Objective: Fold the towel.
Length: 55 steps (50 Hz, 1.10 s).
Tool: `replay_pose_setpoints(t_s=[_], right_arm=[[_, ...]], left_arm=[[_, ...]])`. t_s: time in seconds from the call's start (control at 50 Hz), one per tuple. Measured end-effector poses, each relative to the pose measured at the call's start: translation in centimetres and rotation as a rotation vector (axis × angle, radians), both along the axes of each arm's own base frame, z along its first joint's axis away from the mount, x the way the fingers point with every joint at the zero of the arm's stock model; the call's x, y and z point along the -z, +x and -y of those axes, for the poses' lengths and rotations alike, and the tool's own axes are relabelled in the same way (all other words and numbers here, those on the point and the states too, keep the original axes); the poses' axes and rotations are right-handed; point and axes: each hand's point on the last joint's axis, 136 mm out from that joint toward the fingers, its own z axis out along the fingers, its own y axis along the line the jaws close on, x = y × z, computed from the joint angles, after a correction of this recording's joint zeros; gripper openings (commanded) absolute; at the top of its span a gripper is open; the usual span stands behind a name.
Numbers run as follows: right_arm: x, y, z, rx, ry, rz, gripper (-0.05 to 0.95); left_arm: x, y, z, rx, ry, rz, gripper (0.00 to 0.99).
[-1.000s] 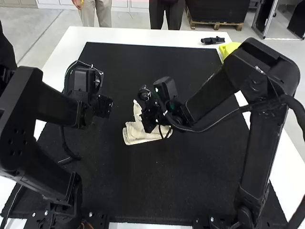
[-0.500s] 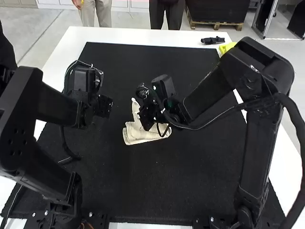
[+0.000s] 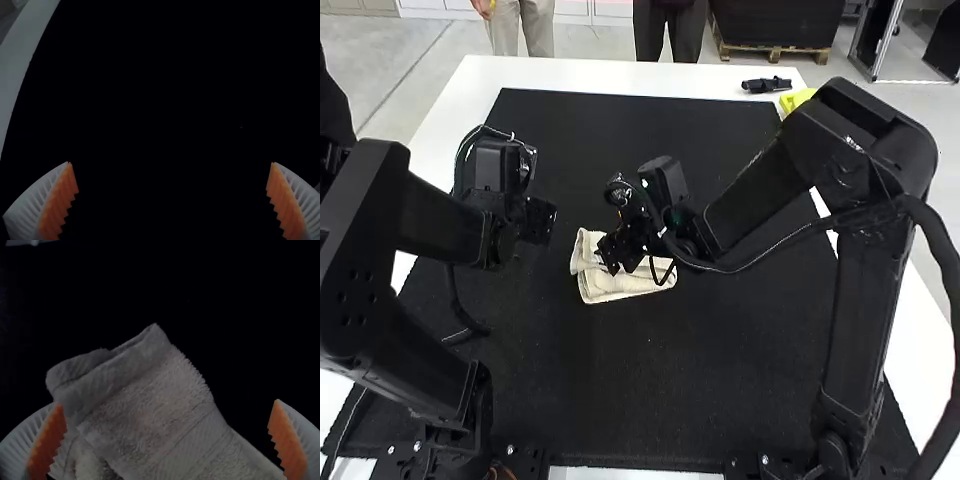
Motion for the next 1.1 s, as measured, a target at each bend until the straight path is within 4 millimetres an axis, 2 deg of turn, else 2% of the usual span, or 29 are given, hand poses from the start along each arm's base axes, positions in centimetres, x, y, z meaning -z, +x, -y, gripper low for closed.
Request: replay_pose_setpoints(t_s=[0.2, 0.36, 0.56, 0.72, 0.86, 1.1], right_arm=[[0.0, 0.5, 1.0, 0.029, -0.005, 0.062, 0.92], [-0.4, 2.7, 3.0, 0.096, -0.004, 0.103, 0.92], [-0.5, 5.0, 5.5, 0.170, -0.018, 0.115, 0.92], [-0.6, 5.6, 6.2, 0.189, -0.023, 0.119, 0.92], [-1.3, 5.9, 6.7, 0.203, -0.017, 0.130, 0.92], [-1.0, 5.6, 7.8, 0.227, -0.029, 0.131, 0.92]], left_arm=[[0.1, 0.0, 0.1, 0.003, -0.002, -0.004, 0.887], [-0.2, 0.2, 0.1, 0.003, -0.002, 0.013, 0.887], [2.5, 0.7, 0.4, 0.013, 0.003, -0.077, 0.889], [2.4, 2.6, 3.7, 0.095, 0.005, -0.075, 0.889], [2.4, 3.1, 6.4, 0.159, 0.008, -0.066, 0.902], [1.7, 3.8, 8.6, 0.201, 0.007, -0.058, 0.903]])
